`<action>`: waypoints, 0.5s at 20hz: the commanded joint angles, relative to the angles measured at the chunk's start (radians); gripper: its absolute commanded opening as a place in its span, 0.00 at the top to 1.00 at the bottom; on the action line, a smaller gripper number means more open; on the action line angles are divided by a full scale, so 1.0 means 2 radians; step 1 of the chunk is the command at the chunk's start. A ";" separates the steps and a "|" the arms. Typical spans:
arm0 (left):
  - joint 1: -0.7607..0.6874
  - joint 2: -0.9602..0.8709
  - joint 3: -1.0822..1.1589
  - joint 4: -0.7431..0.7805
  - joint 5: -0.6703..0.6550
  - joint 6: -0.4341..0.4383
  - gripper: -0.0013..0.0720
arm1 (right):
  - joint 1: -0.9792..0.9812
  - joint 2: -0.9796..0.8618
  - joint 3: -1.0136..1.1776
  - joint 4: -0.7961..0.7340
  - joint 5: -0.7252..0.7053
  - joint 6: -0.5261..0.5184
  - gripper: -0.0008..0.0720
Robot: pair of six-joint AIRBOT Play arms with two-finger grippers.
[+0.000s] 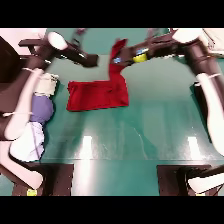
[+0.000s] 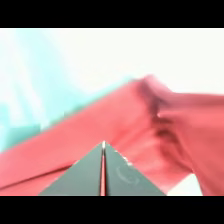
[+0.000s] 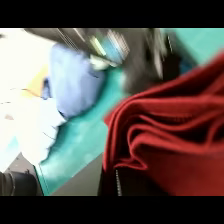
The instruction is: Fold the shirts.
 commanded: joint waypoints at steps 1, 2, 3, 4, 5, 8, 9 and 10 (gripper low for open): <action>0.084 0.079 0.003 0.031 -0.027 0.001 0.94 | 0.086 -0.077 0.044 0.011 -0.091 -0.031 0.80; 0.103 0.095 0.003 0.031 -0.028 0.001 0.95 | 0.101 -0.103 0.070 0.010 -0.092 -0.031 0.61; 0.118 0.107 0.003 0.031 -0.032 0.001 0.95 | 0.110 -0.124 0.089 0.013 -0.085 -0.031 0.51; 0.131 0.117 0.003 0.031 -0.037 0.001 0.95 | 0.112 -0.134 0.094 0.014 -0.074 -0.031 0.51; 0.139 0.122 0.003 0.031 -0.044 0.001 0.94 | 0.107 -0.133 0.084 0.013 -0.061 -0.031 0.52; 0.145 0.127 0.003 0.034 -0.062 0.001 0.95 | 0.066 -0.102 0.021 0.009 -0.027 -0.023 0.53; 0.145 0.127 0.003 0.034 -0.069 0.001 0.95 | 0.044 -0.087 -0.008 0.008 -0.017 -0.023 0.53; 0.144 0.127 0.003 0.034 -0.072 0.001 0.94 | 0.019 -0.070 -0.039 0.006 -0.011 -0.023 0.53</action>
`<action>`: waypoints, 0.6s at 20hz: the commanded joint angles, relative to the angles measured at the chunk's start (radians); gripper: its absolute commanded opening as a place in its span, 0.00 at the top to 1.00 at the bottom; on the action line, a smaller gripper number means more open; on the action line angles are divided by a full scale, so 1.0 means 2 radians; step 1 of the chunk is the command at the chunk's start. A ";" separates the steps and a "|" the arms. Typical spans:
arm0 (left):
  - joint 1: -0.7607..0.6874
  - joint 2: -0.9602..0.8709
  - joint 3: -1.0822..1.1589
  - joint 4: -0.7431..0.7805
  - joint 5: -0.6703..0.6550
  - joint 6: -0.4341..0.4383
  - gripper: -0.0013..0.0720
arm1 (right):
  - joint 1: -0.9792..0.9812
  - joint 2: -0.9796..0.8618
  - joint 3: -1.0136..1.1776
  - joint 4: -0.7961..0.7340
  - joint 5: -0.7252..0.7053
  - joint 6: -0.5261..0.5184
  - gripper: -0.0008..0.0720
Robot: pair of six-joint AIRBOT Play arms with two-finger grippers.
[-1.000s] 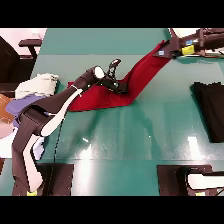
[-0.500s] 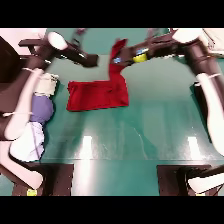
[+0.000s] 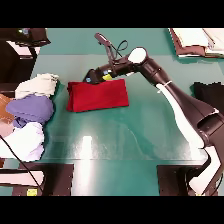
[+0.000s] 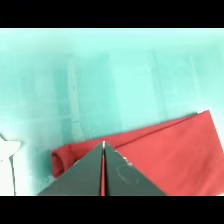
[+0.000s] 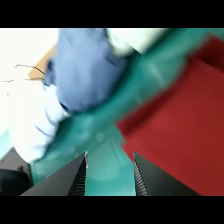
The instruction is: Fold the shirts.
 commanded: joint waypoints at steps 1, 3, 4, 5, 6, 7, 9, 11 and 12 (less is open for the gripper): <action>0.009 0.008 0.000 0.002 -0.019 0.000 0.95 | -0.067 0.042 -0.089 -0.016 0.027 0.014 0.53; 0.009 0.008 0.000 -0.003 -0.019 0.000 0.94 | -0.120 0.071 -0.150 -0.073 0.027 0.053 0.53; 0.009 0.008 0.000 -0.009 -0.019 0.000 0.94 | -0.141 0.079 -0.174 -0.098 0.028 0.068 0.50; 0.009 0.008 0.000 -0.012 -0.019 0.000 0.95 | -0.164 0.083 -0.197 -0.105 0.032 0.075 0.25; 0.009 0.006 0.000 -0.017 -0.019 0.000 0.95 | -0.178 0.082 -0.215 -0.100 0.034 0.076 0.12; 0.009 0.006 0.000 -0.022 -0.019 0.000 0.95 | -0.189 0.082 -0.235 -0.100 0.029 0.077 0.12; 0.009 0.006 -0.002 -0.022 -0.018 0.001 0.95 | -0.193 0.077 -0.262 -0.099 0.007 0.077 0.16; 0.009 0.005 -0.002 -0.022 -0.019 0.002 0.95 | -0.187 0.058 -0.265 -0.072 0.004 0.076 0.24; 0.009 0.005 -0.002 -0.022 -0.019 0.004 0.94 | -0.183 0.045 -0.261 -0.052 0.003 0.076 0.24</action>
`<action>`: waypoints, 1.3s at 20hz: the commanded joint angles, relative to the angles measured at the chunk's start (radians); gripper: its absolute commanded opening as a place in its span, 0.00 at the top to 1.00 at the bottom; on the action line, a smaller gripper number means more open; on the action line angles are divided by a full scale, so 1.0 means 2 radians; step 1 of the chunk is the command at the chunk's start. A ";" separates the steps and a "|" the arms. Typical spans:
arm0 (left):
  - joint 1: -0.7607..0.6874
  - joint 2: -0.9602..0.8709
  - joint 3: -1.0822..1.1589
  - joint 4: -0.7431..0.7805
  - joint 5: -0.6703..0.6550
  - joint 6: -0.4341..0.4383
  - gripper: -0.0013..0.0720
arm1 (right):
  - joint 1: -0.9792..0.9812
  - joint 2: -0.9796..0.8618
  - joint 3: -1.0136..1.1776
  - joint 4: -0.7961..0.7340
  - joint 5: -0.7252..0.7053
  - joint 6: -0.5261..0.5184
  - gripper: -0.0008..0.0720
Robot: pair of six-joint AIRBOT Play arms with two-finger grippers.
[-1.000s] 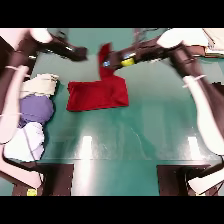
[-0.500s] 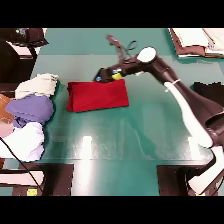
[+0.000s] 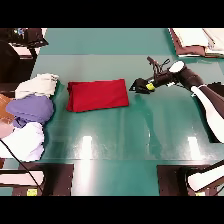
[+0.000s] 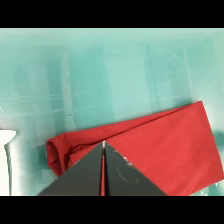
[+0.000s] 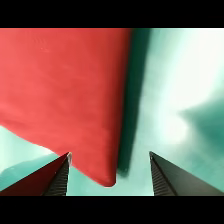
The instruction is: Fold the shirts.
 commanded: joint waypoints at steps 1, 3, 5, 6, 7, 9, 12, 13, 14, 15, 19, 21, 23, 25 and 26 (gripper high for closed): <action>0.000 0.000 -0.001 -0.003 0.000 0.004 0.94 | 0.002 -0.036 -0.004 0.044 -0.007 0.006 0.24; 0.000 0.000 -0.001 -0.003 -0.001 0.004 0.94 | 0.019 -0.073 0.031 0.062 -0.008 0.006 0.24; 0.000 0.000 -0.001 -0.004 -0.001 0.004 0.94 | 0.042 -0.109 0.076 0.074 -0.013 0.006 0.26; 0.000 0.000 -0.001 -0.005 -0.001 0.004 0.94 | 0.051 -0.126 0.099 0.081 -0.015 0.006 0.33; 0.000 0.000 -0.001 -0.008 -0.002 0.004 0.94 | 0.060 -0.143 0.123 0.088 -0.017 0.006 0.38; 0.000 0.000 -0.001 -0.019 -0.009 0.004 0.94 | 0.073 -0.169 0.165 0.095 -0.019 0.006 0.65; -0.012 0.000 0.000 -0.012 -0.011 0.017 0.95 | 0.078 -0.182 0.208 0.093 -0.018 0.006 0.96; -0.025 0.000 0.000 0.001 -0.011 0.017 0.95 | 0.073 -0.175 0.216 0.091 -0.017 0.006 0.96; -0.039 0.000 -0.001 0.010 -0.011 0.017 0.95 | 0.063 -0.162 0.216 0.091 -0.018 0.006 0.96; -0.055 0.000 0.000 0.018 -0.012 0.017 0.95 | 0.049 -0.145 0.212 0.090 -0.018 0.006 0.96; -0.108 0.000 0.000 0.018 -0.015 0.030 0.95 | -0.042 -0.037 0.147 0.009 -0.017 0.022 0.96; -0.124 0.000 0.000 0.018 -0.014 0.030 0.95 | -0.102 0.026 0.097 -0.032 -0.017 0.038 0.96; -0.129 0.000 0.000 0.016 -0.014 0.030 0.95 | -0.169 0.084 0.053 -0.054 -0.017 0.045 0.96; -0.130 0.000 0.000 0.015 -0.012 0.030 0.95 | -0.236 0.132 0.022 -0.067 -0.024 0.046 0.96; -0.130 0.000 0.000 0.014 -0.012 0.029 0.95 | -0.270 0.153 0.008 -0.066 -0.028 0.046 0.96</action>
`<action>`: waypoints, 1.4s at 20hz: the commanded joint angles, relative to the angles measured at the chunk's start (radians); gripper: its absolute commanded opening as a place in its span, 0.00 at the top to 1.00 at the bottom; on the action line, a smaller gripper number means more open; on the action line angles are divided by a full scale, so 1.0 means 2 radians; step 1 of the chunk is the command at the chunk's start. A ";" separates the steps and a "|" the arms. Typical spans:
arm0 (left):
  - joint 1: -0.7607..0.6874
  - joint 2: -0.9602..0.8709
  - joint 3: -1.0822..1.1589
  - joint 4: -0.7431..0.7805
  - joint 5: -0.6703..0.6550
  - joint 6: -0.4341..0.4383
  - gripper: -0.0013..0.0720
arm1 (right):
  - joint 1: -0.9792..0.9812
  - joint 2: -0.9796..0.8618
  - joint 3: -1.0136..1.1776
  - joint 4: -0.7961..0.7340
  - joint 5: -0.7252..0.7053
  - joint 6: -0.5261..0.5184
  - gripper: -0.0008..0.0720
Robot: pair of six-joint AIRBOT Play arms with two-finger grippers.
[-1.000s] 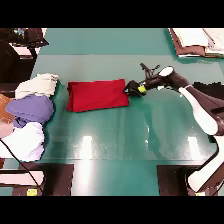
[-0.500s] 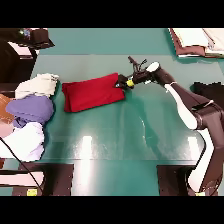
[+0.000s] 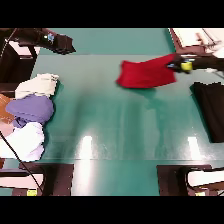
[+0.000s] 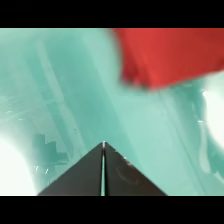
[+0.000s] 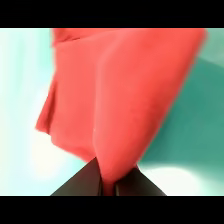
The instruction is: Fold the shirts.
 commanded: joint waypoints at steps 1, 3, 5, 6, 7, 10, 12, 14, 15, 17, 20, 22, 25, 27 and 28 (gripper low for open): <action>-0.007 0.000 0.000 -0.002 0.002 0.000 0.95 | -0.116 0.082 -0.055 -0.028 -0.015 0.007 0.96; -0.007 0.000 0.000 -0.003 0.002 -0.004 0.95 | -0.171 0.106 -0.066 -0.028 -0.026 0.007 0.96; -0.007 0.000 0.000 -0.005 0.002 -0.005 0.95 | -0.212 0.118 -0.066 -0.027 -0.037 0.007 0.96; -0.007 0.000 0.000 -0.006 0.002 -0.010 0.95 | -0.226 0.122 -0.066 -0.027 -0.045 0.007 0.96; -0.007 0.000 0.000 -0.006 0.002 -0.013 0.95 | -0.237 0.125 -0.066 -0.027 -0.055 0.007 0.96; -0.007 0.000 0.000 -0.007 0.001 -0.013 0.95 | -0.249 0.126 -0.059 -0.027 -0.069 0.007 0.96; -0.007 0.000 0.000 -0.007 0.002 -0.014 0.95 | -0.249 0.127 -0.035 -0.027 -0.066 0.007 0.96; -0.007 0.000 0.000 -0.007 0.001 -0.014 0.95 | -0.249 0.127 0.001 -0.027 -0.049 0.007 0.96; -0.007 0.000 0.000 -0.007 0.001 -0.014 0.95 | -0.250 0.127 0.021 -0.029 -0.035 0.007 0.96; -0.007 0.000 0.000 -0.007 0.001 -0.014 0.94 | -0.255 0.129 0.050 -0.048 -0.007 0.007 0.96; -0.007 0.000 0.000 -0.007 0.000 -0.012 0.95 | -0.267 0.146 0.059 -0.091 0.024 0.011 0.96; -0.007 0.000 0.000 -0.007 0.000 -0.012 0.94 | -0.287 0.159 0.049 -0.092 0.052 0.011 0.96; -0.007 0.000 0.000 -0.007 0.000 -0.012 0.95 | -0.328 0.187 -0.004 -0.095 0.084 0.010 0.96; -0.007 0.000 0.000 -0.007 0.000 -0.012 0.95 | -0.355 0.213 -0.055 -0.128 0.098 0.010 0.96; -0.007 0.000 0.000 -0.007 0.000 -0.012 0.94 | -0.366 0.225 -0.080 -0.157 0.103 0.010 0.96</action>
